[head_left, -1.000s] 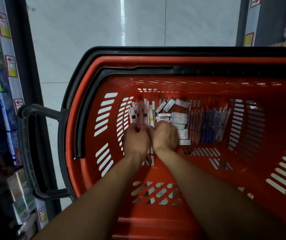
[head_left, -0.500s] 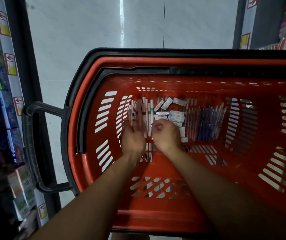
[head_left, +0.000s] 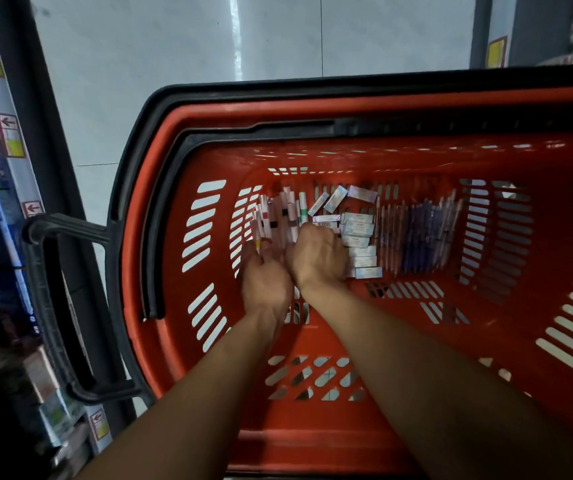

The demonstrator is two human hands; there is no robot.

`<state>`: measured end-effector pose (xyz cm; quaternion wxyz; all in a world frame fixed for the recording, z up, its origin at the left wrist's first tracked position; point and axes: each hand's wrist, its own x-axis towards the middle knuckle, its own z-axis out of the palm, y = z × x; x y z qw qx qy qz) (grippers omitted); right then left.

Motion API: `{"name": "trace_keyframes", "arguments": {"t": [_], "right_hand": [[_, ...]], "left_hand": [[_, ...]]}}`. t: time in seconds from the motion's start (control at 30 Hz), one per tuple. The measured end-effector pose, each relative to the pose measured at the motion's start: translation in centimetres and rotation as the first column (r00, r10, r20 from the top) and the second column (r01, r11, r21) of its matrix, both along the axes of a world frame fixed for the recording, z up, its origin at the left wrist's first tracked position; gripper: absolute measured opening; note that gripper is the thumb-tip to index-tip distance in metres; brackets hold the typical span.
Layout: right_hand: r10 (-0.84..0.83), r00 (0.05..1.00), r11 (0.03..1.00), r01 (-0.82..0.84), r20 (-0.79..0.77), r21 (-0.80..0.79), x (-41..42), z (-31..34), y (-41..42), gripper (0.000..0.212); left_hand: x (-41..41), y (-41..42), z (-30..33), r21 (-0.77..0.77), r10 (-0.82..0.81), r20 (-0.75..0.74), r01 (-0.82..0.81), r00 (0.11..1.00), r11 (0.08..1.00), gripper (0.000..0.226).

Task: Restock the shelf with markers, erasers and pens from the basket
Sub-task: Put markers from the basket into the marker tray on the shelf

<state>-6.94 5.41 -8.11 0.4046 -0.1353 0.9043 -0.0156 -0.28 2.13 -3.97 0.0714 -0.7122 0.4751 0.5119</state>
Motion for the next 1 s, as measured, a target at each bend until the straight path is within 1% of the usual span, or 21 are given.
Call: {"name": "trace_keyframes", "arguments": {"t": [0.07, 0.13, 0.17, 0.2, 0.23, 0.27, 0.33, 0.4, 0.43, 0.47, 0.5, 0.6, 0.67, 0.7, 0.77, 0.83, 0.93, 1.0], "right_hand": [[-0.06, 0.998, 0.997, 0.06, 0.013, -0.044, -0.1, 0.2, 0.2, 0.016], [-0.131, 0.99, 0.98, 0.138, 0.058, -0.141, -0.1, 0.6, 0.6, 0.021], [-0.17, 0.979, 0.961, 0.19, 0.113, -0.203, -0.1, 1.0, 0.9, 0.019], [-0.201, 0.962, 0.932, 0.246, 0.183, -0.265, 0.0, 1.2, 1.2, 0.012], [-0.209, 0.945, 0.907, 0.283, 0.25, -0.312, 0.1, 1.8, 1.5, 0.009], [-0.204, 0.931, 0.887, 0.306, 0.302, -0.345, 0.3, 2.3, 1.9, 0.014], [-0.229, 0.876, 0.838, 0.399, 0.424, -0.373, 0.4, 3.1, 2.6, 0.012], [-0.278, 0.789, 0.766, 0.526, 0.547, -0.37, 0.2, 3.6, 3.5, 0.009], [-0.292, 0.772, 0.752, 0.55, 0.565, -0.363, 0.1, 3.7, 3.9, 0.018], [-0.303, 0.773, 0.752, 0.553, 0.557, -0.359, -0.1, 3.8, 4.3, 0.027], [-0.317, 0.786, 0.762, 0.544, 0.53, -0.351, -0.3, 3.7, 4.6, 0.029], [-0.369, 0.841, 0.811, 0.499, 0.396, -0.304, -1.1, 3.3, 4.3, 0.016], [-0.388, 0.871, 0.844, 0.468, 0.302, -0.264, -1.4, 2.6, 3.5, 0.015], [-0.377, 0.888, 0.864, 0.44, 0.265, -0.245, -1.5, 2.3, 3.1, 0.016], [-0.309, 0.932, 0.921, 0.343, 0.19, -0.184, -1.4, 1.7, 2.2, 0.018], [-0.226, 0.963, 0.964, 0.242, 0.145, -0.106, -1.1, 1.1, 1.5, 0.021], [-0.131, 0.99, 0.991, 0.131, 0.053, -0.005, -0.8, 0.4, 0.5, 0.023], [-0.095, 0.995, 0.995, 0.094, 0.011, 0.037, -0.9, 0.3, 0.0, 0.024]], "left_hand": [[0.1, 0.0, 0.1, 0.025, 0.01, 0.0, -0.01, 1.0, 1.0, 0.022], [0.1, -0.1, 0.4, 0.062, 0.023, 0.002, -0.023, 1.0, 0.998, 0.021], [0.1, -0.2, 0.5, 0.074, 0.021, 0.006, -0.022, 1.0, 0.997, 0.025], [0.0, -0.2, 0.6, 0.077, 0.012, 0.008, -0.013, 1.0, 0.997, 0.028], [-0.1, -0.3, 0.6, 0.068, 0.003, 0.004, -0.004, 1.0, 0.998, 0.027], [-0.3, -0.4, 0.6, 0.056, -0.009, -0.003, 0.009, 1.0, 0.998, 0.022], [-0.6, -0.4, 0.7, 0.034, -0.043, -0.02, 0.044, 0.999, 0.998, 0.017], [-0.9, -0.4, 0.9, 0.041, -0.083, -0.034, 0.084, 0.996, 0.996, 0.023], [-1.0, -0.5, 1.0, 0.049, -0.089, -0.032, 0.091, 0.996, 0.995, 0.028], [-1.1, -0.6, 0.9, 0.052, -0.086, -0.032, 0.088, 0.996, 0.995, 0.03], [-1.0, -0.7, 0.8, 0.053, -0.078, -0.029, 0.079, 0.997, 0.995, 0.03], [-0.5, -1.0, 0.5, 0.076, -0.011, -0.001, 0.011, 1.0, 0.997, 0.03], [-0.4, -1.0, 0.5, 0.116, 0.078, -0.003, -0.077, 0.997, 0.99, 0.034], [-0.6, -1.0, 0.6, 0.126, 0.087, 0.003, -0.086, 0.996, 0.988, 0.034], [-0.8, -1.0, 0.8, 0.133, 0.043, 0.005, -0.043, 0.999, 0.99, 0.03], [-0.8, -0.8, 0.9, 0.127, 0.026, -0.026, -0.023, 0.999, 0.992, 0.031], [-0.5, -0.9, 0.8, 0.129, 0.036, -0.029, -0.032, 0.999, 0.991, 0.037], [-0.6, -0.9, 0.8, 0.138, 0.033, -0.017, -0.03, 0.999, 0.99, 0.038]]}}
